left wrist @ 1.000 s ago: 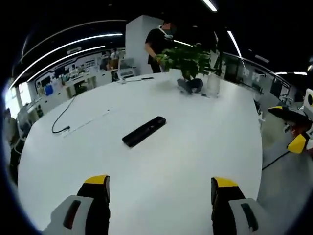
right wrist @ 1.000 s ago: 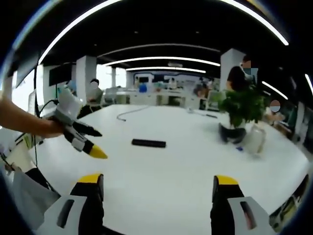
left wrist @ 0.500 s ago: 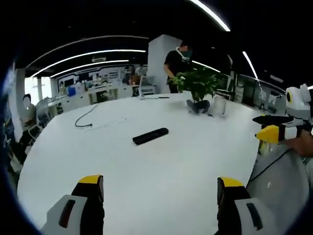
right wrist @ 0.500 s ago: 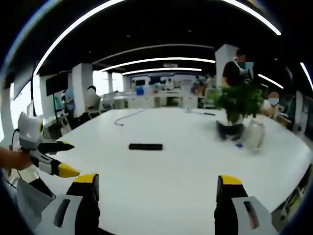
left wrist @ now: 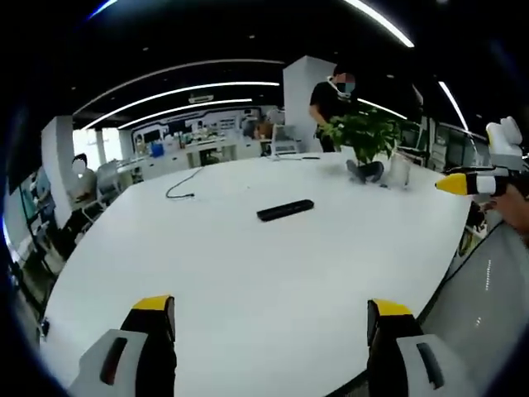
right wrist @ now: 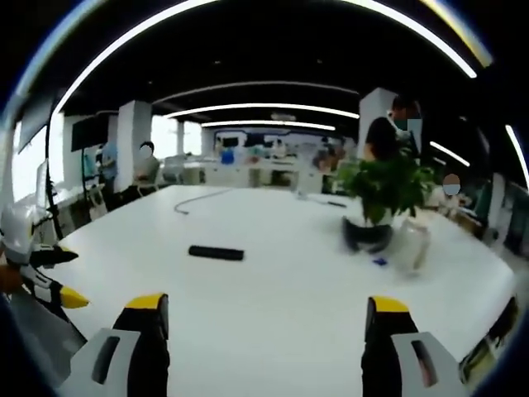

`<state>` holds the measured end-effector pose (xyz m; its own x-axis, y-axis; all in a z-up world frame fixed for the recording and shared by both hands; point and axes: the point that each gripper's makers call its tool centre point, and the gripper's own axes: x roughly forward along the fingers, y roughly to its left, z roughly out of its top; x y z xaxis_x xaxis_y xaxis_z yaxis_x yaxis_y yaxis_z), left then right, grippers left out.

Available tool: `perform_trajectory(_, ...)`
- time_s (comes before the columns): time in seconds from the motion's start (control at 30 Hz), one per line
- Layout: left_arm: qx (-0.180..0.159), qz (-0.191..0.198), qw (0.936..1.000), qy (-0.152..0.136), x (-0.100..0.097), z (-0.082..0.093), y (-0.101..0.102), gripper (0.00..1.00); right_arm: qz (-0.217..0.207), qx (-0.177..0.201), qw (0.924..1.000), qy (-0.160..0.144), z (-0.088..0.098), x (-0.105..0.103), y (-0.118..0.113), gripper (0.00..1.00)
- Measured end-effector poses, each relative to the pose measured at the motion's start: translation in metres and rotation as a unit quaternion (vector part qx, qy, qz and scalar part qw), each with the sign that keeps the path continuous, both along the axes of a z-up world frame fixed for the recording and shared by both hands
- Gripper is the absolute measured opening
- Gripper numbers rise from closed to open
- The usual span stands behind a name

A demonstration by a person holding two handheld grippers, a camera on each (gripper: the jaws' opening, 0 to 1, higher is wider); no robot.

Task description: Press the specified remote control buttons in sequence, fully releasing each button before pressing the next.

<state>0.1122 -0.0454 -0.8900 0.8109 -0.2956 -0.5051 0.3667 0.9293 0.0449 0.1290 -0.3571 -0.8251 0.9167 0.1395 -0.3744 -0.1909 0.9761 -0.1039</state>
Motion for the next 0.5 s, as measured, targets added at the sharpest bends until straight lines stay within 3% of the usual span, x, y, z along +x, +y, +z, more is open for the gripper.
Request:
perform_trajectory(0.1,-0.002,0.007,1.0,-0.007,0.003,0.007,0.001,1.0,0.009,-0.023,0.9997,0.006,-0.005,0.002,-0.001,0.97)
perform_trajectory(0.33,0.018,0.025,0.9994,-0.017,0.015,0.012,0.001,1.0,-0.003,-0.016,0.9999,0.002,-0.005,0.005,-0.018,0.97)
perform_trajectory(0.4,0.021,0.028,0.999,-0.029,0.016,0.017,0.002,1.0,-0.013,-0.001,0.9997,0.022,-0.013,0.002,-0.028,0.97)
perform_trajectory(0.5,0.036,0.03,0.9972,-0.057,0.02,0.018,0.004,1.0,-0.048,0.039,0.9979,0.019,-0.019,0.0,-0.045,0.97)
